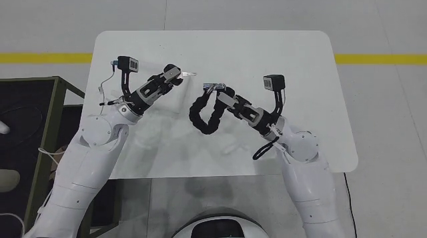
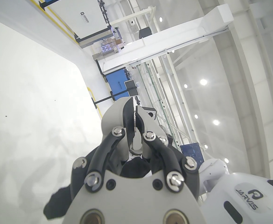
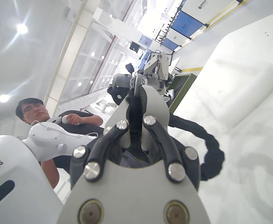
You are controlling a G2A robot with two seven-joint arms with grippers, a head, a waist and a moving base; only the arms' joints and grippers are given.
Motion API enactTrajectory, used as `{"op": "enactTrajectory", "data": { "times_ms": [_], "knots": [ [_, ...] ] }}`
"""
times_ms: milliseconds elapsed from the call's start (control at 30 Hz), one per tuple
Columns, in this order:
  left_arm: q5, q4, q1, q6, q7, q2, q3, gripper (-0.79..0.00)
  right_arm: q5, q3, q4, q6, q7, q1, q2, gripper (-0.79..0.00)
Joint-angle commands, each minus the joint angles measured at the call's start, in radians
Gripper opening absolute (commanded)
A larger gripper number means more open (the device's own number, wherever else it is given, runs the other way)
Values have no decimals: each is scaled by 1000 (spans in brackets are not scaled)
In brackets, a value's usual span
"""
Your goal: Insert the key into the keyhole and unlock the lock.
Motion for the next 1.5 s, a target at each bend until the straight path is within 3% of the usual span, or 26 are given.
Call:
{"op": "enactTrajectory", "data": {
  "times_ms": [0,500,1467],
  "knots": [
    [-13,-4,3,9,-16,-2,0,-785,-23,-4,-2,-6,-13,3,3,-785],
    [-60,-12,23,8,-138,-15,-28,-785,-129,-30,-6,-26,-109,13,26,-785],
    [-37,-12,27,32,-163,-44,-45,-785,-98,-67,-12,-24,-150,18,67,-785]
  ]
}}
